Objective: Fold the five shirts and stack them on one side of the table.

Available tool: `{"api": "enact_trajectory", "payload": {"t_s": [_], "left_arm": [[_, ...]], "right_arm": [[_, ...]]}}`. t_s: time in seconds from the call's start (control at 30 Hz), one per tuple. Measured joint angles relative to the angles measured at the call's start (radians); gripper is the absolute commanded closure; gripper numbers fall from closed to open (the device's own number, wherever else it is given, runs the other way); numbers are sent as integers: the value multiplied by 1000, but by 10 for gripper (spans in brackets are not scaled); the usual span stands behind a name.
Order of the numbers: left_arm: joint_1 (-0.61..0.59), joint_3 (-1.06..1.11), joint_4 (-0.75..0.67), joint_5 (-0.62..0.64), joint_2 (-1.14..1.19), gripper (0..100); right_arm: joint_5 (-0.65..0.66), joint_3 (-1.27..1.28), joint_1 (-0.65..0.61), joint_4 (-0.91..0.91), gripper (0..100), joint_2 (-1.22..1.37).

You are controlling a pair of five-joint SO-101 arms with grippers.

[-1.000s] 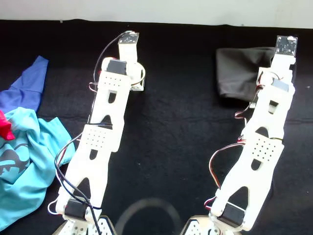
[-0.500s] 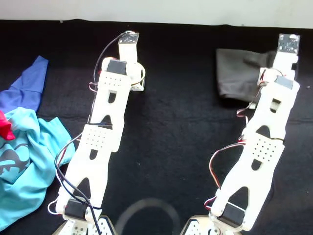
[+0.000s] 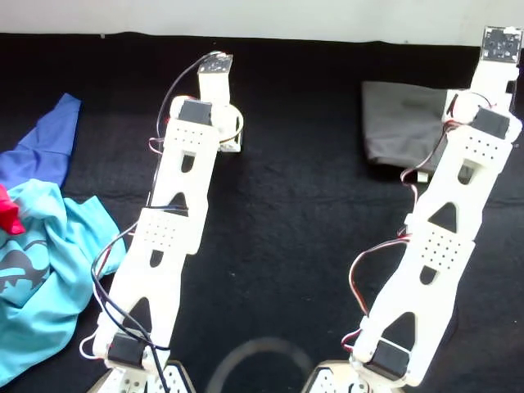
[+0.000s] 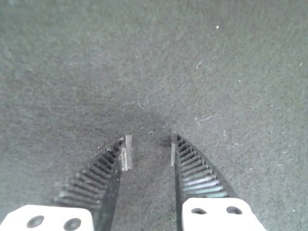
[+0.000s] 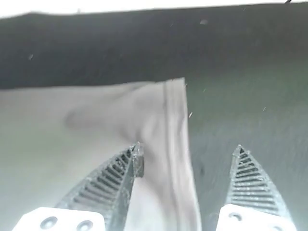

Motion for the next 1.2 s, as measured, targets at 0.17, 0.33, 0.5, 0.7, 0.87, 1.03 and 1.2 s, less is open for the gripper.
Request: {"api": "enact_trajectory", "payload": {"t_s": [0.17, 0.33, 0.5, 0.7, 0.87, 1.03, 1.2], "left_arm": [[0, 0, 0, 0, 0, 854], [0, 0, 0, 0, 0, 854], [-17, 0, 20, 0, -8, 850], [-110, 0, 203, -2, -178, 850], [-256, 14, 253, -64, -385, 849], [-450, 215, 258, -150, -600, 849], [-621, 526, 262, -219, -764, 849]], "right_arm": [[0, -97, 0, 192, 721, 0], [0, -117, -5, 396, 721, -2], [0, -117, -38, 523, 721, -57], [0, -117, -44, 540, 721, -181], [0, -118, -49, 540, 721, -336], [0, 52, -49, 540, 721, -565], [0, 523, -95, 540, 721, -885]]}}
